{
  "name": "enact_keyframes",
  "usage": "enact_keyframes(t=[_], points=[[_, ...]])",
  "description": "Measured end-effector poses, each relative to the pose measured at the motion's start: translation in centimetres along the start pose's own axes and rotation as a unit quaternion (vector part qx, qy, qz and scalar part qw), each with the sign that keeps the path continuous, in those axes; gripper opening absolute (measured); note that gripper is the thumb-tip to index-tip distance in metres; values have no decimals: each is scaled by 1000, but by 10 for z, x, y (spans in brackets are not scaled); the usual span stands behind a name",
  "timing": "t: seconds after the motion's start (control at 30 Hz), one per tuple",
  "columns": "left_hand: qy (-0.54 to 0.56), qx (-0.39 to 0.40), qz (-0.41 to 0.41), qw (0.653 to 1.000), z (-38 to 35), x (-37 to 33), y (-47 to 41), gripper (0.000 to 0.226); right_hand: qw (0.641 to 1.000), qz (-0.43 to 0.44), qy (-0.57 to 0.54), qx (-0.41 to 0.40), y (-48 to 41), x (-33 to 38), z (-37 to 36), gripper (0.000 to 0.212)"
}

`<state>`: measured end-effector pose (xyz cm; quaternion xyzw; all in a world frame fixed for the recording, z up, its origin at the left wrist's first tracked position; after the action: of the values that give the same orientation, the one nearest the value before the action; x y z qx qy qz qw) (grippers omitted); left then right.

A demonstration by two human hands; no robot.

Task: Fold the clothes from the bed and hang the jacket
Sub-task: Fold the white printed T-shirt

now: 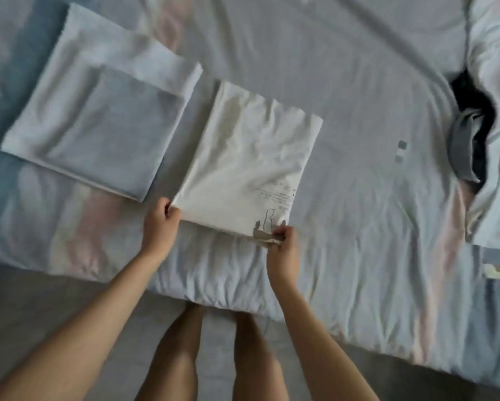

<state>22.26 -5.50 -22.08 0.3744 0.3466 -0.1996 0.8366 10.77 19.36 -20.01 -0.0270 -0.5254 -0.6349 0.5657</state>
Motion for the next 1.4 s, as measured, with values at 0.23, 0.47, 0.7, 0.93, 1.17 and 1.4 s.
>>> enact_keyframes(t=[0.23,0.47,0.7,0.93,1.17,1.4], points=[[-3,-27,48,998,-4,84,65,24,957,27,254,136,42,-73,-34,32],[6,-70,61,996,-4,97,59,42,935,229,269,-44,-51,58,-54,44],[71,-126,63,987,-11,101,61,28,900,169,391,92,-182,179,-125,50],[80,-177,171,966,-11,103,65,21,925,167,326,104,-198,189,-134,25],[-172,-172,23,970,-29,36,49,44,767,505,395,-35,-116,170,-143,42],[-416,1,-95,904,-69,64,22,65,416,646,606,206,-111,86,-136,54]])
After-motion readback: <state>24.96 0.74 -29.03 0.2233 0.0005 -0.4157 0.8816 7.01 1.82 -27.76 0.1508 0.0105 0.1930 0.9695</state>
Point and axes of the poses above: each hand's wrist, its own y-axis away from the middle knuckle, its own z-axis out of the back of the hand, x = y × z, the point moved 6 cm from there along -y, towards the middle knuckle, and after that the axes turned 11 degrees about x, right-handed, at the moved point
